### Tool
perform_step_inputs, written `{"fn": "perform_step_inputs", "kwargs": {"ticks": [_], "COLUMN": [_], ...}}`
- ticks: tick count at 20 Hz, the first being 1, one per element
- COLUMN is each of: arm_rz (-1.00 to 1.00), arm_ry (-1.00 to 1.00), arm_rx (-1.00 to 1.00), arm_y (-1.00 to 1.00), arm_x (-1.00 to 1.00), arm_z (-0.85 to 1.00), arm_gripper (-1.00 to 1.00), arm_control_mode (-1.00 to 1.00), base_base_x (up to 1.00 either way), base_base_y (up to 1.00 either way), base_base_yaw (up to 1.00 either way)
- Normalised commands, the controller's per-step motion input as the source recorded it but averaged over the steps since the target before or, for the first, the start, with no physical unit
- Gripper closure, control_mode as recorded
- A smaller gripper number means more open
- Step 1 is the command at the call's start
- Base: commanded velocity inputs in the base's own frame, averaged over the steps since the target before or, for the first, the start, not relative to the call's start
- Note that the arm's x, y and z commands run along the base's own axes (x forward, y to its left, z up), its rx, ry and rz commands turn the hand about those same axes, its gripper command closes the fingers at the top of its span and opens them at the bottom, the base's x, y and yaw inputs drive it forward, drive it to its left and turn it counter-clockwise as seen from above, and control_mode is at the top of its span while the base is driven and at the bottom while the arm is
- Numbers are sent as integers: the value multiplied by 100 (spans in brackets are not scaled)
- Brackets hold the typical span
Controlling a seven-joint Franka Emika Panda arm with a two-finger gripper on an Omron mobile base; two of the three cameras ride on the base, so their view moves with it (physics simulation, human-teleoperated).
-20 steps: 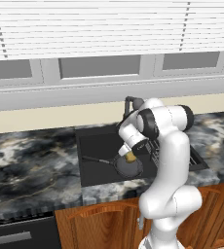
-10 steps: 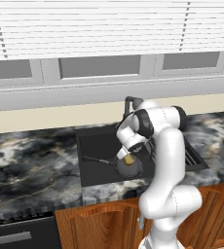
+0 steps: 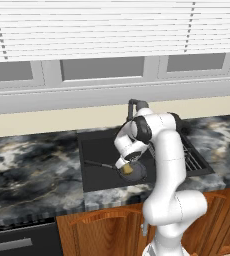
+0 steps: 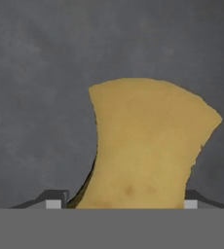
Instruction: Pick the pan and sponge and place them into the sink. Then turn on the water.
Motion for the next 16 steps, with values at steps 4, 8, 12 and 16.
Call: {"fn": "perform_step_inputs", "kwargs": {"ticks": [4, 8, 12, 16], "arm_rz": [0, 0, 0, 0], "arm_ry": [-1, 0, 0, 0], "arm_rx": [-4, -2, -2, -3], "arm_y": [12, 7, 14, 22], "arm_x": [18, 12, 0, 0], "arm_z": [-49, -45, -51, -47], "arm_gripper": [100, 100, 100, -100], "arm_control_mode": [-100, -100, -100, -100], "base_base_x": [0, 0, 0, 0], "base_base_y": [0, 0, 0, 0], "base_base_yaw": [0, 0, 0, 0]}}
